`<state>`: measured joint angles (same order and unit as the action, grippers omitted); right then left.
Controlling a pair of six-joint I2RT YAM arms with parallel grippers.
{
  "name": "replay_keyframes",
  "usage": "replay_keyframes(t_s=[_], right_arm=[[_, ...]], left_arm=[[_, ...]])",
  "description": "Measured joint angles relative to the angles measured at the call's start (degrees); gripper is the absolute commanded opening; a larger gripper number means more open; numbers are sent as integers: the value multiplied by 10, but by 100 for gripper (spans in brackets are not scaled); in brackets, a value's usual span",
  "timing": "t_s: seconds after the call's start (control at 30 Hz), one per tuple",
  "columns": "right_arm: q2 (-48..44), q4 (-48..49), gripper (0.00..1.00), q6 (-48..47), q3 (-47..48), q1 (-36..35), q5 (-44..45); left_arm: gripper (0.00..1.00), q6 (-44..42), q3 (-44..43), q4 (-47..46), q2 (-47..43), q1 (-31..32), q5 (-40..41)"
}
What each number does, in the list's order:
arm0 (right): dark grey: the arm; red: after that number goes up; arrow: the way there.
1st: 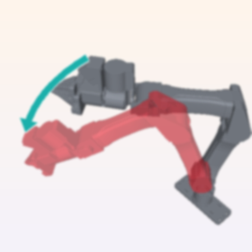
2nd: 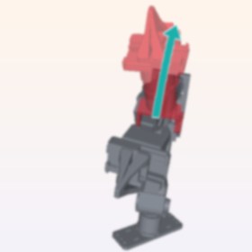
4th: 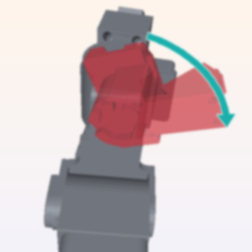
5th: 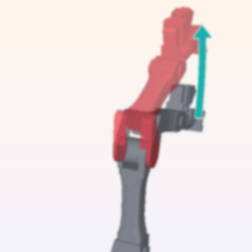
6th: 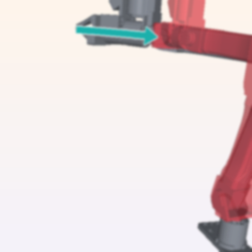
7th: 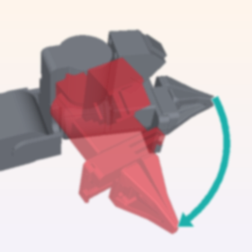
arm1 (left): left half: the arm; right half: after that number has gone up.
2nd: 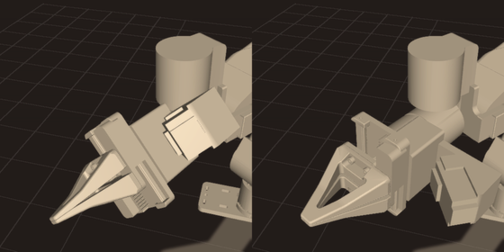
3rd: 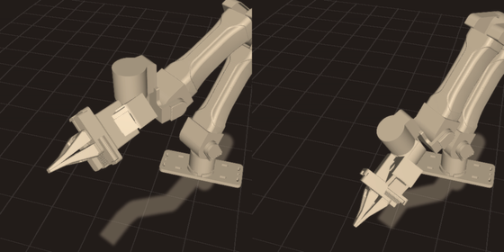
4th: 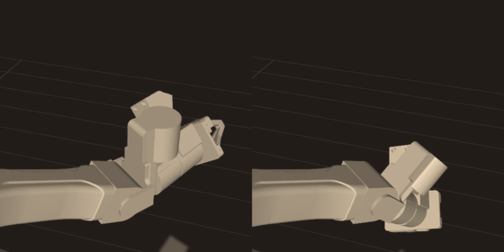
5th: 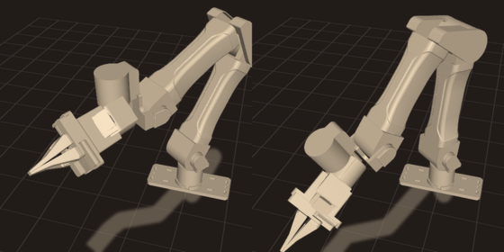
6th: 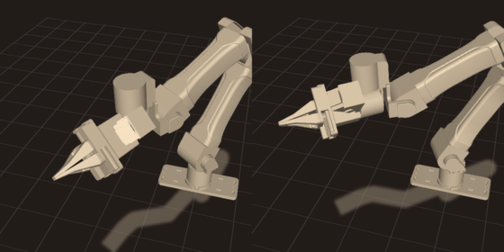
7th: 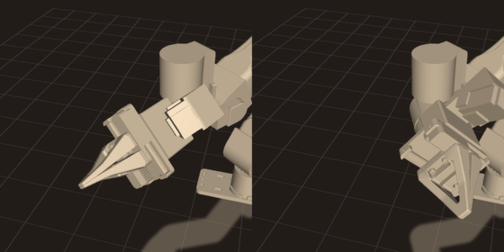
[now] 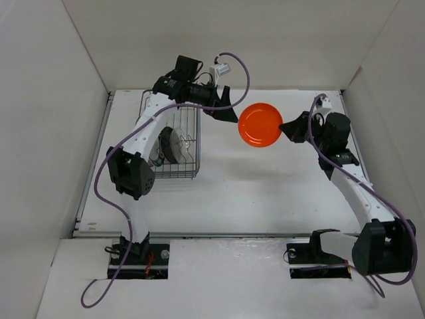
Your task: Load the plates into the dish rack
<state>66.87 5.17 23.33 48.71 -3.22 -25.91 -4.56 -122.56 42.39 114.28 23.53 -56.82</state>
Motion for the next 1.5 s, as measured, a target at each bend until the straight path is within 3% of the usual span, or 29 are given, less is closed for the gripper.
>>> replay_keyframes(t_s=[0.33,0.47,0.57,0.6,0.63,0.67,0.7,0.73,0.9,1.07,1.23,1.37,1.5], right_arm=[[33,63,0,26,15,-16,-48],[48,89,0,45,15,-24,-74],[49,94,0,52,15,-32,-82],[48,96,14,52,15,-33,-84],[48,99,35,57,16,-33,-87],[48,100,68,61,16,-32,-92],[47,103,90,66,16,-33,-92],[47,107,100,67,16,-33,-92],[46,105,100,66,16,-32,-69],[43,41,100,53,19,-32,15],[52,-18,100,41,24,-32,68],[73,-40,100,35,30,-31,84],[85,-54,100,32,30,-28,88]], left_arm=[[100,-2,26,-6,0,36,26],[88,-1,26,-12,0,47,41],[27,4,26,-19,0,52,50],[8,7,27,-23,0,53,55],[0,10,28,-28,0,52,60],[0,10,30,-36,0,52,72],[0,11,31,-38,0,52,75],[0,15,35,-41,0,52,82],[0,46,93,-61,-25,51,177],[0,90,143,-38,-103,60,456],[0,120,194,-35,-199,57,676],[0,139,285,-35,-273,56,788],[0,152,332,-34,-286,56,843]])
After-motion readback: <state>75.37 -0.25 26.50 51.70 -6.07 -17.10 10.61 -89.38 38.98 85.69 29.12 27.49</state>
